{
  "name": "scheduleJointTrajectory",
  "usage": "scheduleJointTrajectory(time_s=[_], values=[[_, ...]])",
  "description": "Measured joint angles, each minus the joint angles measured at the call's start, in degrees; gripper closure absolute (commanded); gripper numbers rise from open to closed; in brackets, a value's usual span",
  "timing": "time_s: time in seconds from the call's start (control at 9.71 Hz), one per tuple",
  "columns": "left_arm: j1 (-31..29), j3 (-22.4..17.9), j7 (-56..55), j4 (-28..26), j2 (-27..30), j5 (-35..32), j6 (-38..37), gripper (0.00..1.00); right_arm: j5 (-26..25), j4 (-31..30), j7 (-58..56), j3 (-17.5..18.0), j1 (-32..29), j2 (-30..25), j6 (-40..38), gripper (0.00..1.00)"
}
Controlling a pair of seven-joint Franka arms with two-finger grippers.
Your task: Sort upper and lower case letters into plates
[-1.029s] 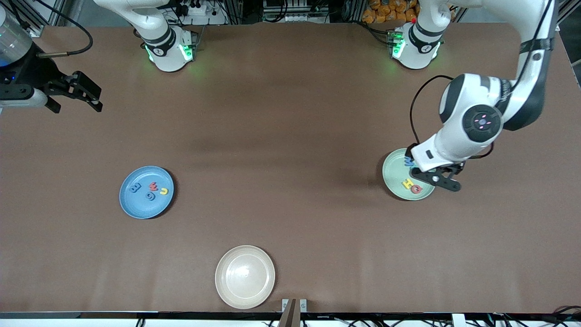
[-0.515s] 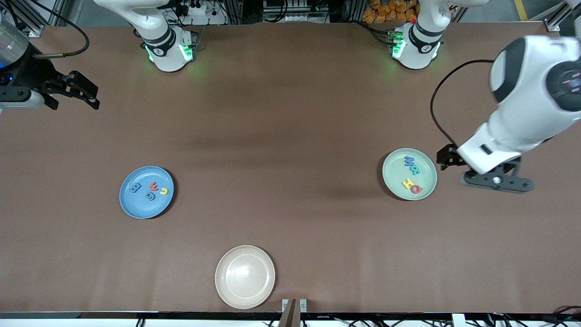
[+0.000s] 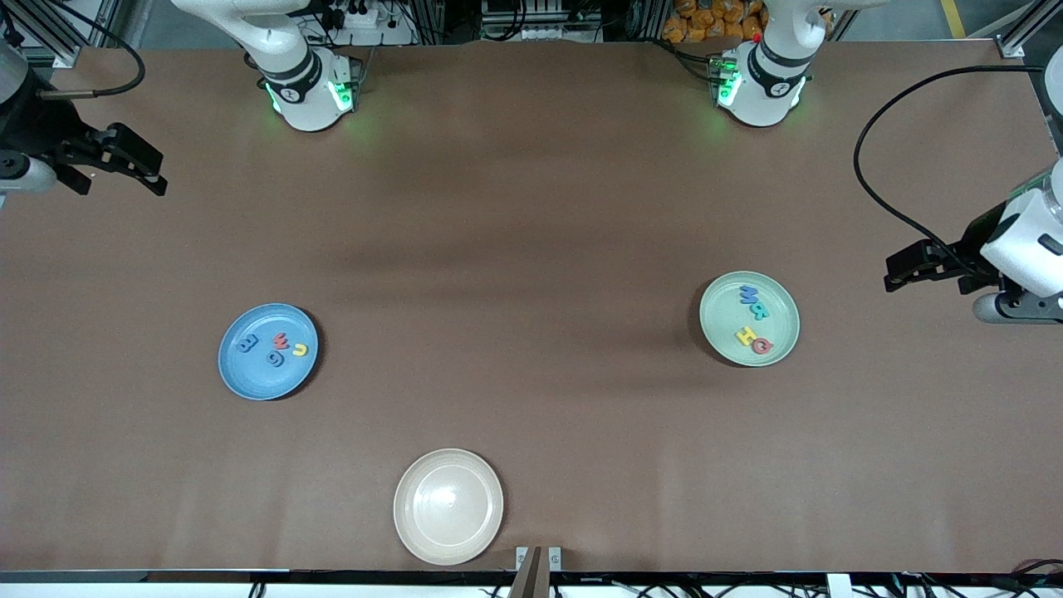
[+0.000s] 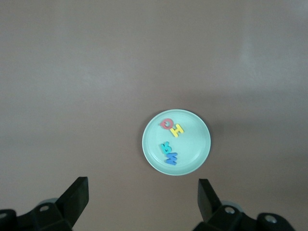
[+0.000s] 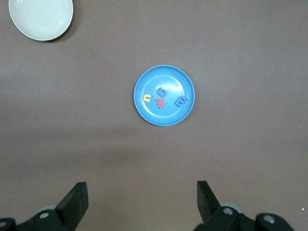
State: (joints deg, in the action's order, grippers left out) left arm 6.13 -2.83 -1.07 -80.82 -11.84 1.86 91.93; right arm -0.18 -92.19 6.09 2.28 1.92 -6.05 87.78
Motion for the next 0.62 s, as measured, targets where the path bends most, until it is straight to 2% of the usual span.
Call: scheduleJointTrajectory(time_s=[0.31,0.62], values=[[0.8,0.4,-0.3,0.8,0.0,0.7,-4.9,0.00,0.0,0.0,0.0,-0.1,-0.1,0.0,-0.1,0.00],[0.3,-0.9,-0.3,1.2,0.5,1.1,-9.3,0.00,0.0,0.0,0.0,-0.1,-0.1,0.2,-0.2,0.00]])
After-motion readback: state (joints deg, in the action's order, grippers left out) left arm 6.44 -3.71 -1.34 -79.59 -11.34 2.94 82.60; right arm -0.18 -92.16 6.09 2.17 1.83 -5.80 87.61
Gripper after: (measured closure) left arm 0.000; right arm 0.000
